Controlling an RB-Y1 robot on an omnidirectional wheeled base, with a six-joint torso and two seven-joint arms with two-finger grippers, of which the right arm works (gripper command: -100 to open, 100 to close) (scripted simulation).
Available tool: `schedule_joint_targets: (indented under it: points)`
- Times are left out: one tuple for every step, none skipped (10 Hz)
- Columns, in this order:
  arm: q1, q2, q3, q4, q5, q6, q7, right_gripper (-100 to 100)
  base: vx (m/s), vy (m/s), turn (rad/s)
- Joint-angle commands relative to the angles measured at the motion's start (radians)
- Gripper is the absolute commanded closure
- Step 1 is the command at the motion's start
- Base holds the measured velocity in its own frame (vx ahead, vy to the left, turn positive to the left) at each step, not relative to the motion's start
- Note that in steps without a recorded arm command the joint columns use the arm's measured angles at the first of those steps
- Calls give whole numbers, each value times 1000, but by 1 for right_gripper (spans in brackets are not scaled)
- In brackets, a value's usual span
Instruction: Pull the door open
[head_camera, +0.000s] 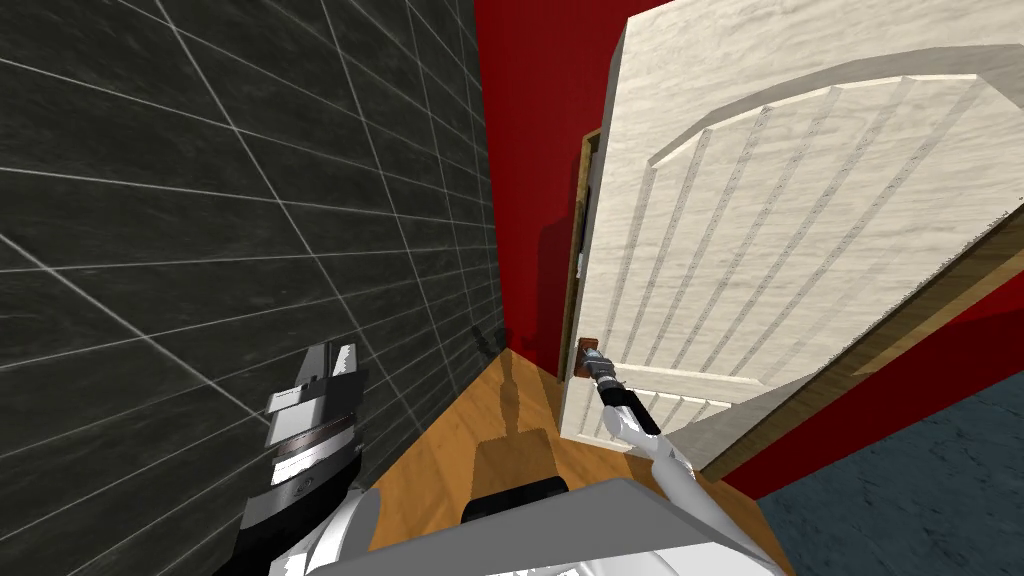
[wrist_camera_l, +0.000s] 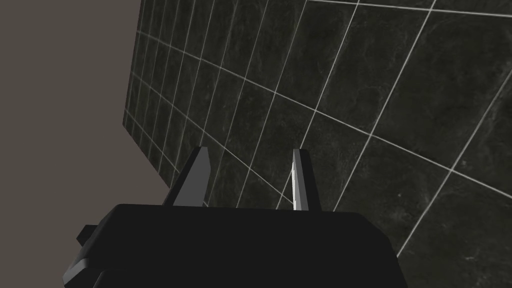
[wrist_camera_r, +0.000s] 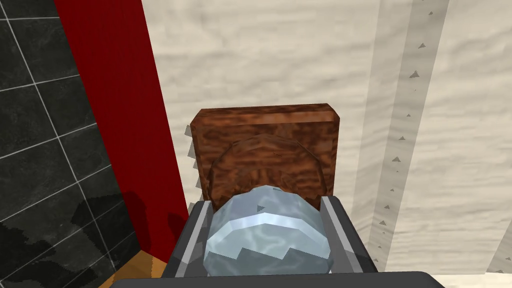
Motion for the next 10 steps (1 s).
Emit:
schedule_joint_targets:
  points:
    - [6,-15,19,-7,3,-7,-17,100,-251,-51,124]
    - [11,-23,29,-12,4,-9,-25,100,-226,-37,120]
    - [15,-31,38,-16,6,-12,-35,100,-212,-33,106]
    - [20,-40,48,-21,7,-15,-44,100,-181,-68,134]
    - [24,-48,58,-25,8,-18,-53,100,-199,-44,117]
    - [30,-59,70,-31,10,-22,-65,100,-255,-49,124]
    - [33,-66,78,-35,10,-24,-72,100,-234,-47,115]
    - [38,-74,88,-40,12,-27,-81,100,-208,-39,93]
    - [33,-70,85,-29,12,-27,-77,100,-93,-14,33]
    - [75,-111,127,-59,21,-55,-114,100,-71,-4,-10]
